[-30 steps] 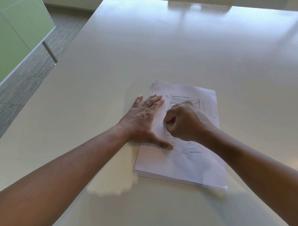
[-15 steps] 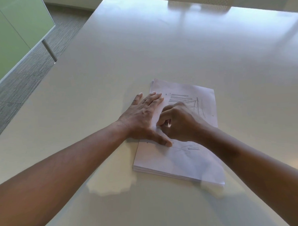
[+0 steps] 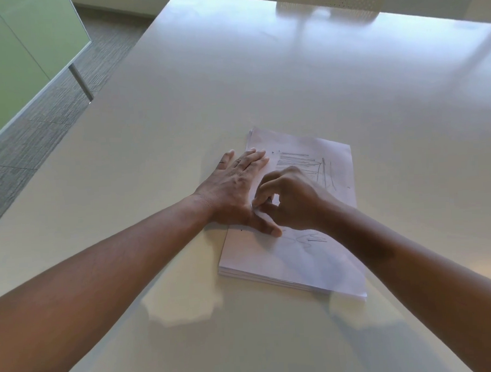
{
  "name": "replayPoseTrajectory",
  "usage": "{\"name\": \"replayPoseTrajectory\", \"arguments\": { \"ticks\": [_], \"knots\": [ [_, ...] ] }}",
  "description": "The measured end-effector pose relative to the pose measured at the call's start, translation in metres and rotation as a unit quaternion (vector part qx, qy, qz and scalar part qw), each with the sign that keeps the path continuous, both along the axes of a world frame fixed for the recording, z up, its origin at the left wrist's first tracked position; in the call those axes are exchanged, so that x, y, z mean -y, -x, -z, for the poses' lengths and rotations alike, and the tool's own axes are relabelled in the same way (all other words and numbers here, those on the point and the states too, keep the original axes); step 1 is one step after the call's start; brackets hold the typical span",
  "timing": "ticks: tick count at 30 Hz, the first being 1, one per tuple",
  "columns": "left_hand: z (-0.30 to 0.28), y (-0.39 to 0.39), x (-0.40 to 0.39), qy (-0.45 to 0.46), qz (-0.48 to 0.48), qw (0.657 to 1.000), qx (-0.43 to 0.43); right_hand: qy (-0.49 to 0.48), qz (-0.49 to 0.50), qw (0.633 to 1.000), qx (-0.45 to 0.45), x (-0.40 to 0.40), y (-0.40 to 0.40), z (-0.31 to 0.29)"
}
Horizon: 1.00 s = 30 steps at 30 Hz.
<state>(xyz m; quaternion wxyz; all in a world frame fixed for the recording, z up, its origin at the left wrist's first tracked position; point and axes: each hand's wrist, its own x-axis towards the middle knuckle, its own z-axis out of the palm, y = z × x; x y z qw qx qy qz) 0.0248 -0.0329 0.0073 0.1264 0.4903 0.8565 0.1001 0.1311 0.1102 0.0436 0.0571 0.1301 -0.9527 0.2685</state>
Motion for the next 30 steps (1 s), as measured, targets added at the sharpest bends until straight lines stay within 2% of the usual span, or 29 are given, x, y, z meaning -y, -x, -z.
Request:
{"name": "replayPoseTrajectory", "arguments": {
  "ticks": [4, 9, 15, 21, 26, 30],
  "knots": [
    [-0.001, 0.000, 0.001, 0.005, -0.001, 1.000, 0.001, -0.017, 0.006, 1.000, 0.023, -0.011, -0.001, -0.004],
    [-0.001, -0.001, 0.001, 0.007, 0.004, 1.000, -0.007, -0.009, 0.050, 0.998, -0.039, -0.010, 0.007, 0.005],
    [-0.001, -0.002, 0.000, 0.003, -0.002, 1.000, 0.000, 0.001, -0.044, 0.999, 0.026, -0.015, -0.005, -0.004],
    [-0.004, -0.002, 0.001, 0.006, 0.003, 1.000, -0.002, 0.007, 0.018, 1.000, -0.013, -0.018, 0.008, 0.004],
    [-0.002, -0.001, 0.001, 0.007, 0.003, 1.000, -0.008, 0.035, 0.069, 0.997, 0.010, -0.033, 0.011, 0.009],
    [-0.001, 0.000, 0.000, 0.011, 0.005, 1.000, -0.013, 0.027, 0.066, 0.997, 0.025, -0.038, 0.012, 0.010]
  ]
}}
